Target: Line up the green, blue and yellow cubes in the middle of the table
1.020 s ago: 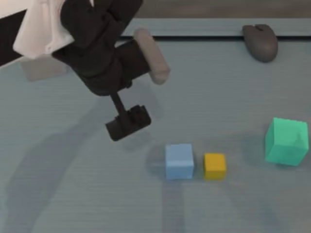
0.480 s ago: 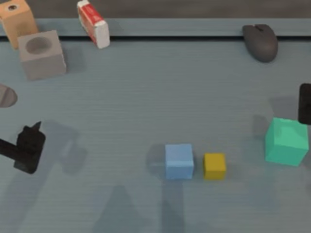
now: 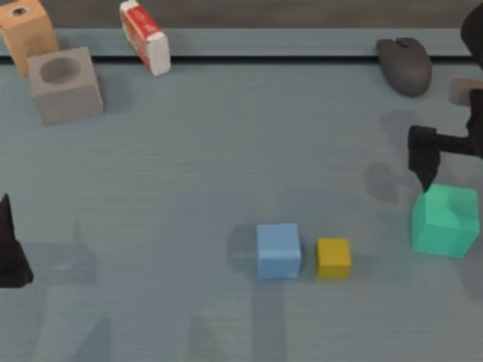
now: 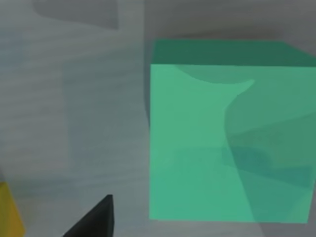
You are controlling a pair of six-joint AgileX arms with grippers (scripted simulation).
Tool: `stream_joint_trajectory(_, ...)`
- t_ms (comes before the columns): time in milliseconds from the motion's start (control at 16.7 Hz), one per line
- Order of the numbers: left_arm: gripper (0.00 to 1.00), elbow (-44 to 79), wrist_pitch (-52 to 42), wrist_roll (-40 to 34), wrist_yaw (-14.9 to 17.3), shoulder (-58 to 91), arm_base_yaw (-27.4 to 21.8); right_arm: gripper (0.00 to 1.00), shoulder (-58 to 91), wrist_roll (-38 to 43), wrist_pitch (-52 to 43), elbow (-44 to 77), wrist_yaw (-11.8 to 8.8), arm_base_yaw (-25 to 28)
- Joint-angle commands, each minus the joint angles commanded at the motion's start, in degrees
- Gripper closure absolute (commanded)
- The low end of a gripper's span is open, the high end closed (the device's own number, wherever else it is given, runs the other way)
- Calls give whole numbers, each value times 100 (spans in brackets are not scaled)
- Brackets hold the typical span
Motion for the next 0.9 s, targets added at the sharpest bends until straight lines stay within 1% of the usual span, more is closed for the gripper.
stream_joint_trajectory(240, 0, -456, 448, -243, 29, -605, 182, 0, 513, 126, -289, 451, -4, 62)
stream_joint_trajectory(600, 0, -461, 453, -246, 29, -611, 184, 0, 548, 128, -281, 460, -5, 39)
stream_joint_trajectory(720, 0, -461, 453, -246, 29, -611, 184, 0, 619, 121, -70, 321, -4, 51)
stream_joint_trajectory(900, 0, -461, 453, -246, 29, -611, 184, 0, 853, 129, 597, -87, -2, 60)
